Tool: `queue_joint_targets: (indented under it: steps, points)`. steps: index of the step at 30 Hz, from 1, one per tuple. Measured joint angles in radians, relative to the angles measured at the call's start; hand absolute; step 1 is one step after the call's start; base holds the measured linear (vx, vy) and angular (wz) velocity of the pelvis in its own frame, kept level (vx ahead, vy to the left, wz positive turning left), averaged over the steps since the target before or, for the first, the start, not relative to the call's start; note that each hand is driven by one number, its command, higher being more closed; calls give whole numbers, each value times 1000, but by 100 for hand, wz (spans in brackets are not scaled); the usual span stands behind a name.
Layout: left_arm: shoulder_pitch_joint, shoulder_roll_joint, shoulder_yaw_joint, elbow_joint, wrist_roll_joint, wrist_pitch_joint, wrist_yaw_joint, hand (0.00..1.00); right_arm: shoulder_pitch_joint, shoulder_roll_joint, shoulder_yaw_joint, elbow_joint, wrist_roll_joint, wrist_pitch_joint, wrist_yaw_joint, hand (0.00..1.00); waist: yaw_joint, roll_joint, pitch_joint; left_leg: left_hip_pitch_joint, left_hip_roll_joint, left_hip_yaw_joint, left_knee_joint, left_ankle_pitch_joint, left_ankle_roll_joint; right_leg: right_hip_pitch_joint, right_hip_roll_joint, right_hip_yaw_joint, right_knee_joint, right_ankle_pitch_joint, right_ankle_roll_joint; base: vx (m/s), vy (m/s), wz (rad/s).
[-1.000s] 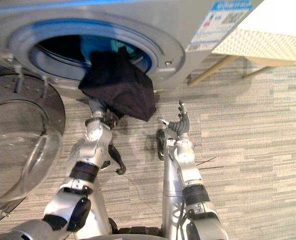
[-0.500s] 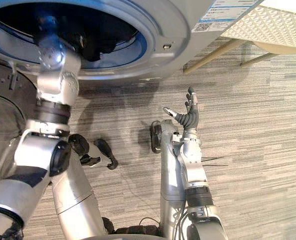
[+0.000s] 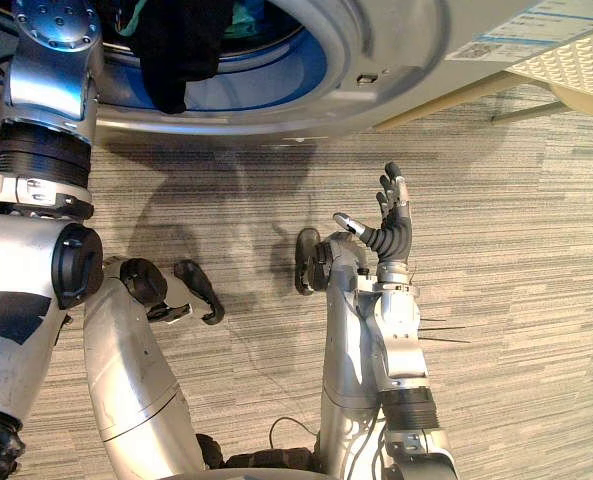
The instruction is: Pick up the laundry basket with both hands and put the clothes into the washing machine.
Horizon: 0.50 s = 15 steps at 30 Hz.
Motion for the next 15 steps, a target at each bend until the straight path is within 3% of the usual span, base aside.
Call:
queue_joint_targets:
  steps: [5,15]
  points:
    - [39,-43,-3,-23,135,11,-38,0,29,-26,23,-18,0,-4,28,0,5,0,0,5,-20,-11,25,0,0,11,-26,-1,45,-26,-5,12,-17,18]
    - [213,-19,-32,-277,62,5,37,0,79,-34,44,-18,-4,-13,35,0,22,0,-2,29,-50,-38,14,19,-21,51,-62,-27,68,-55,-36,5,-41,15]
